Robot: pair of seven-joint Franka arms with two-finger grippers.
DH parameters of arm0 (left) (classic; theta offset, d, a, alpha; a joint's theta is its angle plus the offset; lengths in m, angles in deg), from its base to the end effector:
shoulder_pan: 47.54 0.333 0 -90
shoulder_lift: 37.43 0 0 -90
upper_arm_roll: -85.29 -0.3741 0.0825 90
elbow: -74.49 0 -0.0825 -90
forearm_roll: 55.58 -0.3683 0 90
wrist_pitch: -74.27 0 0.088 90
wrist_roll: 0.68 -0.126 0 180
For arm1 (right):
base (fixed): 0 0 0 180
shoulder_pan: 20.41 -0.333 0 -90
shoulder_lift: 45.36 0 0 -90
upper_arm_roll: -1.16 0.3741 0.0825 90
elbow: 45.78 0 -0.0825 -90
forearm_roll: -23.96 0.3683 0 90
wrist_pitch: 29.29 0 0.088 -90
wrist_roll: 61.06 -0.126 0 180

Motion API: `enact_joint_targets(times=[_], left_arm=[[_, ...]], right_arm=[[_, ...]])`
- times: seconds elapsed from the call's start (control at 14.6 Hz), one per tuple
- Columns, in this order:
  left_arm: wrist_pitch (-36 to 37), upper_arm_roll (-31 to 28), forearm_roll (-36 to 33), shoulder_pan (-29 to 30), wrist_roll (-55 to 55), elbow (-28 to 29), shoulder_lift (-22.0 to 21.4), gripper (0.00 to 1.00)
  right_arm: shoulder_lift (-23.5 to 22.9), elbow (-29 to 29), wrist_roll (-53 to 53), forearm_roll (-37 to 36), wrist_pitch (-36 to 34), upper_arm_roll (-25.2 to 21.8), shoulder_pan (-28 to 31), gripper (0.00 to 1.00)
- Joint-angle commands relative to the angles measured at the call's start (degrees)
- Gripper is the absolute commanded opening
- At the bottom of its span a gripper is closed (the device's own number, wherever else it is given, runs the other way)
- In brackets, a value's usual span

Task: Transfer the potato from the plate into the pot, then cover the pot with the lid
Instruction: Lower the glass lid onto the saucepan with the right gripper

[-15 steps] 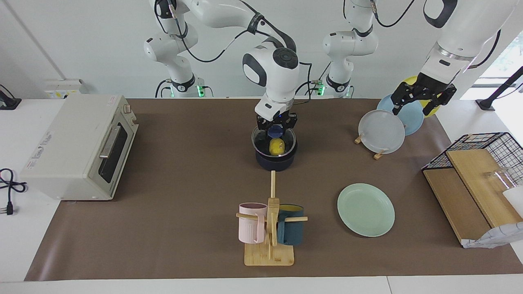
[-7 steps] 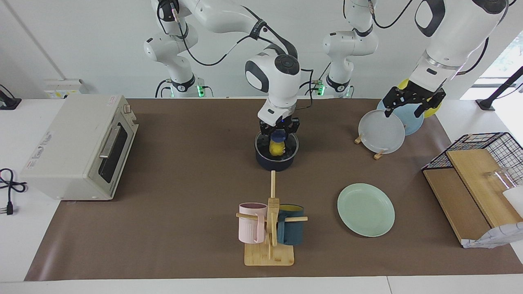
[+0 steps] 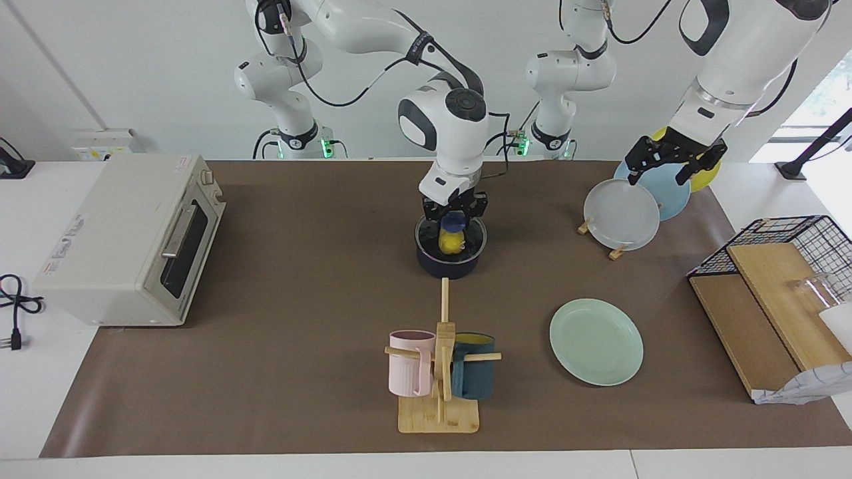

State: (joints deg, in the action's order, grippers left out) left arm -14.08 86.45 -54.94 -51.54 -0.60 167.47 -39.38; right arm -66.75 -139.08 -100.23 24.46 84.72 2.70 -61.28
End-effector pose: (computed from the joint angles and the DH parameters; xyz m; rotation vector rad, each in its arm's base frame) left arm 0.5192 -0.0485 0.6556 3.1293 -0.1389 -0.0740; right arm 0.4949 0.4499 0.4454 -3.1346 -0.0802 0.0321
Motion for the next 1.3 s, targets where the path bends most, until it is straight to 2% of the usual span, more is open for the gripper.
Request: enact_joint_targets(times=[0.0, 0.07, 0.14, 0.2, 0.41, 0.68, 0.89, 1.23], left_arm=[[1.4, -0.6, -1.2, -1.2, 0.7, 0.7, -1.3, 1.0], [1.7, -0.6, -1.2, -1.2, 0.7, 0.7, -1.3, 1.0], [1.8, -0.6, -1.2, -1.2, 0.7, 0.7, -1.3, 1.0], [1.8, -0.6, -1.2, -1.3, 0.7, 0.7, -1.3, 1.0], [1.9, -0.5, -1.2, -1.5, 0.6, 0.9, -1.4, 1.0], [2.0, -0.5, -1.2, -1.5, 0.7, 1.0, -1.6, 1.0], [1.7, -0.5, -1.2, -1.4, 0.5, 1.1, -1.6, 1.0], [1.3, -0.2, -1.2, -0.7, 0.4, 1.1, -1.6, 1.0]], right_arm=[[0.1, -1.9, -0.1, 0.2, 3.3, 0.0, 0.0, 0.0], [0.1, -2.2, 0.1, 0.2, 3.4, 0.0, 0.1, 0.26], [0.2, -2.5, 0.7, 0.2, 3.6, 0.0, 0.1, 0.79], [0.2, -2.7, 1.5, 0.2, 4.0, 0.0, 0.1, 1.0], [0.2, -1.5, 1.5, -0.1, 2.4, 0.0, 0.0, 1.0], [2.0, 4.2, 1.7, -0.3, -3.3, -0.7, 1.5, 1.0], [3.7, 10.0, 2.3, -0.2, -11.5, -0.7, 5.6, 1.0], [11.2, 8.8, 17.4, -0.2, -22.1, -0.7, 19.7, 1.0]])
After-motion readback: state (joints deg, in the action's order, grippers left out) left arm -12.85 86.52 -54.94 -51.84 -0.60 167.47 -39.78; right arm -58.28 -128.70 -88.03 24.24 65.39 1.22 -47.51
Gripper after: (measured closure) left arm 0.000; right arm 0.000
